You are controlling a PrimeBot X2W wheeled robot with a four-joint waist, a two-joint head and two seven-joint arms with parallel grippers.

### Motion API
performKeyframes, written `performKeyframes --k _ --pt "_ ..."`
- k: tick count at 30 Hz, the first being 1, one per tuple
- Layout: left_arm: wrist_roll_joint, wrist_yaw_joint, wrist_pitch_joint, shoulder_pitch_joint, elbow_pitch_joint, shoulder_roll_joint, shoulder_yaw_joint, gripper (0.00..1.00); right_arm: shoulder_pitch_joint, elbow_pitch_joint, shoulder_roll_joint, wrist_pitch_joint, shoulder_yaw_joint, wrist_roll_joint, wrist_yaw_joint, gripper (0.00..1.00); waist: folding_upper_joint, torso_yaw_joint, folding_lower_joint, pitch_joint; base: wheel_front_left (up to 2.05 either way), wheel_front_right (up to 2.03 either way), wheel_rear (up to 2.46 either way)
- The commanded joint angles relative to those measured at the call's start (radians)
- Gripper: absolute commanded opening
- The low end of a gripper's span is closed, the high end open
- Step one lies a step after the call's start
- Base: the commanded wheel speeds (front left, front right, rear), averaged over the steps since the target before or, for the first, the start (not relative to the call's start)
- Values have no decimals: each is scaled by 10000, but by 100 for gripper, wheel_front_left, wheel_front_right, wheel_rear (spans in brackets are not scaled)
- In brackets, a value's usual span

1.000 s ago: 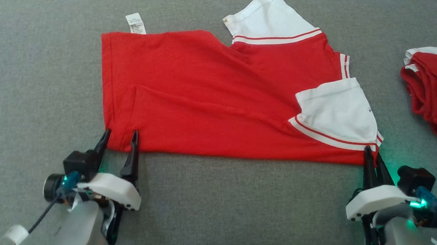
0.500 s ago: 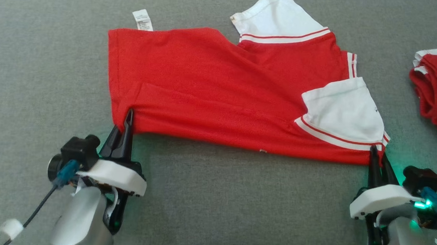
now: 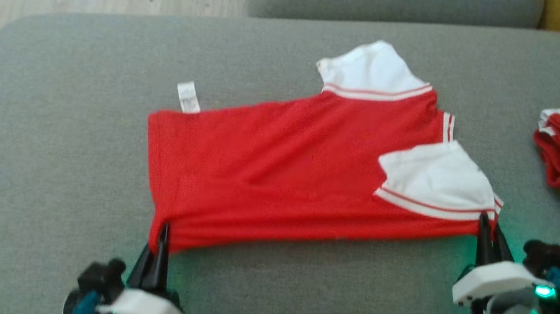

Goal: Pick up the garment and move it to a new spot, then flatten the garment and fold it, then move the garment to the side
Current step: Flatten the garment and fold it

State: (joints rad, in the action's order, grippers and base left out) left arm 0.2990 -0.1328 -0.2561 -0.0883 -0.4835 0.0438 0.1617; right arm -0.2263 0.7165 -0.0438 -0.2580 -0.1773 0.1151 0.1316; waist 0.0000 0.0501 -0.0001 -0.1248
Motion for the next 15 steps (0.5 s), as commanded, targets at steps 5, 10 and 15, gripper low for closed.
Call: performKeyframes --k 5,10,15 --pt "-25 22 -57 348 -162 71 -627 77 401 -675 -87 -38 464 395 -9 0 0 128 1 356 0 0 0" --pt "-105 206 -57 -17 150 67 -1021 100 342 -1471 -233 -38 698 504 -9 100 0 -2 1 6 0 0 0" --pt "-709 471 -57 -1326 92 67 -1525 100 -257 -2201 -271 -38 878 284 -9 100 0 -139 1 -662 0 0 0"
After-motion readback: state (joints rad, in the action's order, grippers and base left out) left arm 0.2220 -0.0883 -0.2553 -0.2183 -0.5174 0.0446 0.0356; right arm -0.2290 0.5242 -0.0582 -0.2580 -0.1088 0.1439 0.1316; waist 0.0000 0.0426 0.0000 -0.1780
